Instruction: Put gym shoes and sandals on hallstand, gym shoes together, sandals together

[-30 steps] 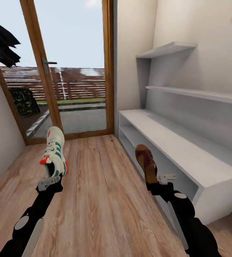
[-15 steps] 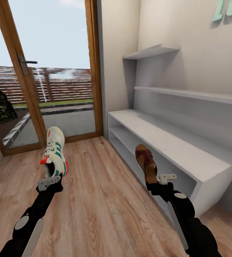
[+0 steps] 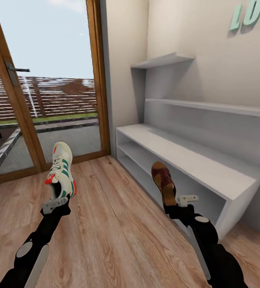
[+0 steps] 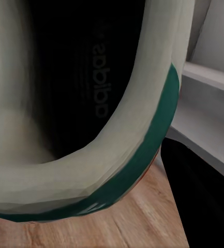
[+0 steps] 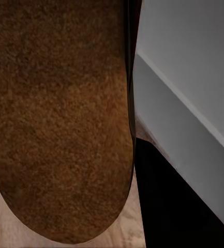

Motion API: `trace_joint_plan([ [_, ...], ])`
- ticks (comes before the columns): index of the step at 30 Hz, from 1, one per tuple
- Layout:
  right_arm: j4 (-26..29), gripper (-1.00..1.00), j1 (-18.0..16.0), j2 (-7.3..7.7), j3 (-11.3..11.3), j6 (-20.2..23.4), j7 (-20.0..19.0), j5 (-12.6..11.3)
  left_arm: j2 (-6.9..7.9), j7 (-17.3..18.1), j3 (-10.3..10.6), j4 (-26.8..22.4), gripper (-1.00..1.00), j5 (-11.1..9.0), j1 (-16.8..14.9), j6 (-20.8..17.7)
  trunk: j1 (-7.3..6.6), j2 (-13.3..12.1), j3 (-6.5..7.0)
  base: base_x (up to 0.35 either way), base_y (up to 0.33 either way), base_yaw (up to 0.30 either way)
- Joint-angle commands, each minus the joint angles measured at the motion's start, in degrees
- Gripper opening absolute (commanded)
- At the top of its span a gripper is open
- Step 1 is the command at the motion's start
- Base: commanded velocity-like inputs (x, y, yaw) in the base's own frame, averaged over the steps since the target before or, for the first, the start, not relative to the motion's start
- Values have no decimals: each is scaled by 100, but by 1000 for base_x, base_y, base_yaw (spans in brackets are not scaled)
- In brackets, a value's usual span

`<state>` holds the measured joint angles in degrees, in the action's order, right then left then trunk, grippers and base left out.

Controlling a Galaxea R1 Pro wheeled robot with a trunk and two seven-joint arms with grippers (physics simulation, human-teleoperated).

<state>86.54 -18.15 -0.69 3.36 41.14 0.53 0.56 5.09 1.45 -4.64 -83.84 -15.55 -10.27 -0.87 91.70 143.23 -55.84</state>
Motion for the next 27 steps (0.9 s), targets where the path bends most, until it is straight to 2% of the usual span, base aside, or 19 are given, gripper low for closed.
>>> trace_joint_plan([
  [1, 7, -100, -4, -1, 1, 35, 17, -15, 1, 22, -2, 0, -100, -61, -2, -9, 0, 2, -5, 88, 324, -15],
  [12, 21, -100, -4, -3, 8, 35, 17, -17, 1, 22, -2, 0, -100, -61, -2, -9, 0, 2, 2, 88, 325, -11],
  [27, 21, -100, -4, -8, 7, 35, 17, -20, 1, 25, 6, 0, -100, -61, -2, -6, 0, 2, 120, 49, 325, -181],
])
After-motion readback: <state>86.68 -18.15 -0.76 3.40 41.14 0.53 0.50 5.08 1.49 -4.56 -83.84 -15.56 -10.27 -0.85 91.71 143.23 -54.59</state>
